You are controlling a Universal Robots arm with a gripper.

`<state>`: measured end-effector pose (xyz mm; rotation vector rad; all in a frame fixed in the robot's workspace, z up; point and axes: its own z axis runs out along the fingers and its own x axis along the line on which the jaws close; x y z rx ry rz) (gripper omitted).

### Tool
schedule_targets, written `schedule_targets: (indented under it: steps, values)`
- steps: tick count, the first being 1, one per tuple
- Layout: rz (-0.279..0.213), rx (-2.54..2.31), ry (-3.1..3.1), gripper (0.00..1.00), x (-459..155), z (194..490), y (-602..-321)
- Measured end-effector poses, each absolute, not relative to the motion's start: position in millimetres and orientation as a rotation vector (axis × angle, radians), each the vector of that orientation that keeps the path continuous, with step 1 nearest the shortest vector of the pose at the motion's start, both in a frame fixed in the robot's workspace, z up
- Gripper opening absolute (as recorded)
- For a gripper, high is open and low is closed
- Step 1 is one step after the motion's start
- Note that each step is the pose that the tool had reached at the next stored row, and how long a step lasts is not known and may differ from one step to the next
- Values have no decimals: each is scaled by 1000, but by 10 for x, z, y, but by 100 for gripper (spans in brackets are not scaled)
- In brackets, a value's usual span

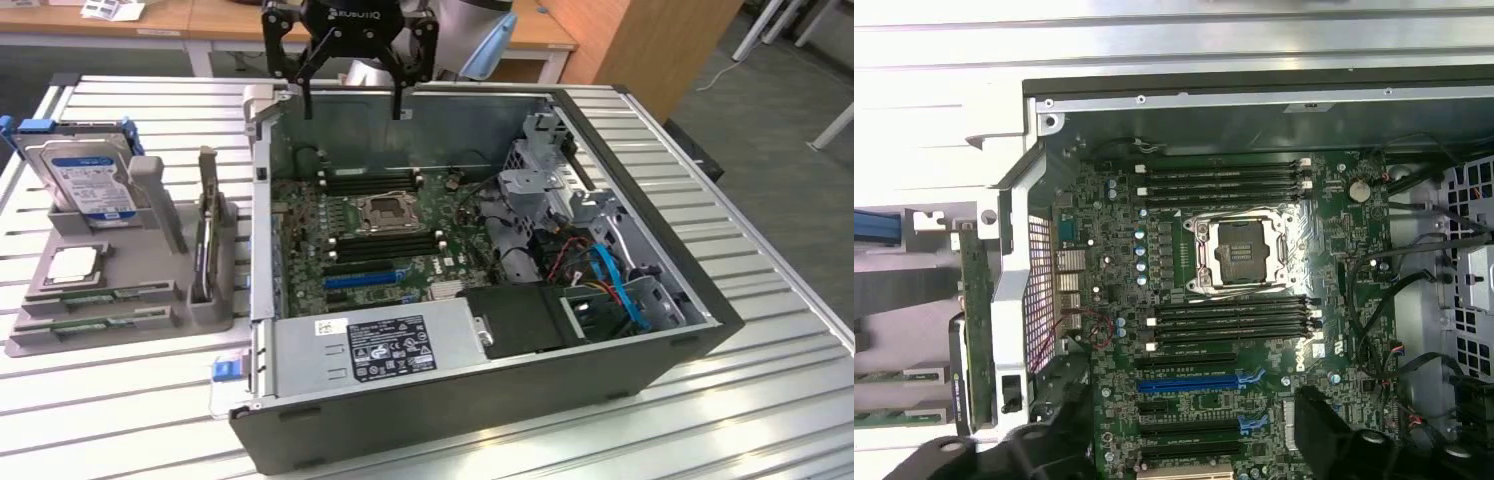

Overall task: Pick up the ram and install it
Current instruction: 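Reach for the ram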

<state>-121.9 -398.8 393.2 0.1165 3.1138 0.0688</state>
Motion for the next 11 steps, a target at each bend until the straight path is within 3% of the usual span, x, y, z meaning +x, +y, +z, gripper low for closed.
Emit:
schedule_targets:
  steps: [8,11]
  values:
    - [69,117,3114,56,-1219,3929,-3988]
    - [69,117,3114,50,-1227,3925,-3988]
